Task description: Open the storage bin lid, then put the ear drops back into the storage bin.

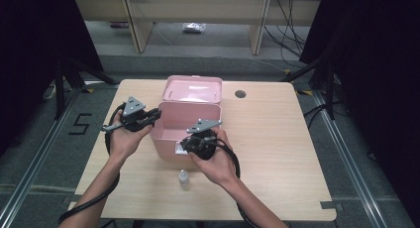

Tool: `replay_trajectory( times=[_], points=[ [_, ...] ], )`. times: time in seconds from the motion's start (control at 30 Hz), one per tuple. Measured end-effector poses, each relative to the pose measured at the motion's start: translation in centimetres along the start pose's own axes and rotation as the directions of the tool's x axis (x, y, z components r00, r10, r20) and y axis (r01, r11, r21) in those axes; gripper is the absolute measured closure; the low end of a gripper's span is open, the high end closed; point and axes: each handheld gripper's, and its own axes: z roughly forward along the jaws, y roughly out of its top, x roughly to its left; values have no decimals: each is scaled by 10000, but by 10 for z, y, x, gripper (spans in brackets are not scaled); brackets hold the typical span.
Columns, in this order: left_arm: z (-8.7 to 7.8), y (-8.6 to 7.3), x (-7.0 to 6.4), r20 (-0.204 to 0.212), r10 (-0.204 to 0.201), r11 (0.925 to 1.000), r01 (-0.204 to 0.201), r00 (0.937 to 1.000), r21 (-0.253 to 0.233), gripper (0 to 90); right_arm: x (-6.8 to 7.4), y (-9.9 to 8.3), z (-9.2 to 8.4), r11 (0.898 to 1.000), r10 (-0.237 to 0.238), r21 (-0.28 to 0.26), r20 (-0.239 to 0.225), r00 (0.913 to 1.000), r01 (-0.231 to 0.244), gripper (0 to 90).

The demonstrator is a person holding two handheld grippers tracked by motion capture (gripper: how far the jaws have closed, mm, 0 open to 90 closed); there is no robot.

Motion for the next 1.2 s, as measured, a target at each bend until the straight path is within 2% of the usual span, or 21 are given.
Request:
replay_trajectory(
  times=[0.07, 0.2, 0.27, 0.3, 0.47, 0.57, 0.63, 0.67, 0.83, 0.9, 0.93, 0.97, 1.0, 1.1, 1.13, 1.17, 1.2],
  points=[
    [-2, -1, -1, 82, -57, 10000, 57, 10000, -32, 782, -2, 1, -1, 9999, -61, -81, 15, 10000, 61, 832],
    [-11, -5, -7, 373, -49, 9999, 54, 9993, -111, 747, -8, 4, -9, 9995, 174, -257, 17, 9998, -173, 812],
    [-17, -7, -10, 523, -117, 9997, 129, 9986, -229, 732, -16, 6, -16, 9996, 113, -256, 236, 9997, -107, 803],
    [-22, -10, -13, 650, -55, 9997, 70, 9979, -228, 720, -18, 7, -17, 9992, 132, -374, 167, 9998, -126, 797],
    [-31, -17, -18, 917, -124, 9999, 132, 9957, -89, 647, -28, 8, -24, 9991, 396, -166, 398, 9984, -390, 773],
    [-37, -21, -21, 1096, -310, 9994, 325, 9935, -118, 615, -39, 6, -27, 9988, 316, -400, 640, 9974, -291, 754],
    [-40, -22, -23, 1185, -244, 9997, 253, 9927, -58, 602, -41, 6, -29, 9988, 356, -373, 700, 9969, -331, 748],
    [-41, -23, -25, 1264, -275, 9996, 278, 9916, -11, 574, -43, 5, -32, 9973, 615, -455, 731, 9954, -583, 741],
    [-42, -30, -34, 1480, -292, 9995, 268, 9886, 185, 526, -49, 3, -39, 9979, 399, -538, 860, 9955, -353, 730],
    [-43, -30, -34, 1499, -287, 9994, 256, 9883, 220, 518, -49, 3, -41, 9979, 429, -531, 898, 9950, -382, 727],
    [-45, -30, -36, 1500, -310, 9990, 258, 9882, 365, 515, -48, 3, -41, 9962, 658, -623, 902, 9937, -603, 726],
    [-45, -30, -36, 1533, -308, 9990, 254, 9877, 369, 512, -50, 4, -43, 9976, 503, -527, 929, 9944, -456, 724],
    [-46, -30, -37, 1560, -264, 9989, 200, 9874, 427, 510, -50, 4, -43, 9968, 660, -506, 903, 9937, -616, 723],
    [-47, -30, -38, 1673, -300, 9984, 214, 9854, 526, 500, -54, 3, -44, 9974, 626, -423, 987, 9931, -586, 719],
    [-47, -31, -40, 1761, -311, 9972, 184, 9839, 730, 499, -53, 2, -44, 9964, 798, -369, 904, 9927, -767, 718],
    [-47, -31, -40, 1761, -311, 9972, 184, 9839, 730, 498, -53, 2, -44, 9964, 798, -369, 904, 9927, -767, 718],
    [-46, -31, -40, 1898, -338, 9965, 186, 9812, 813, 499, -57, 1, -44, 9966, 782, -311, 839, 9934, -758, 715]
  ],
)
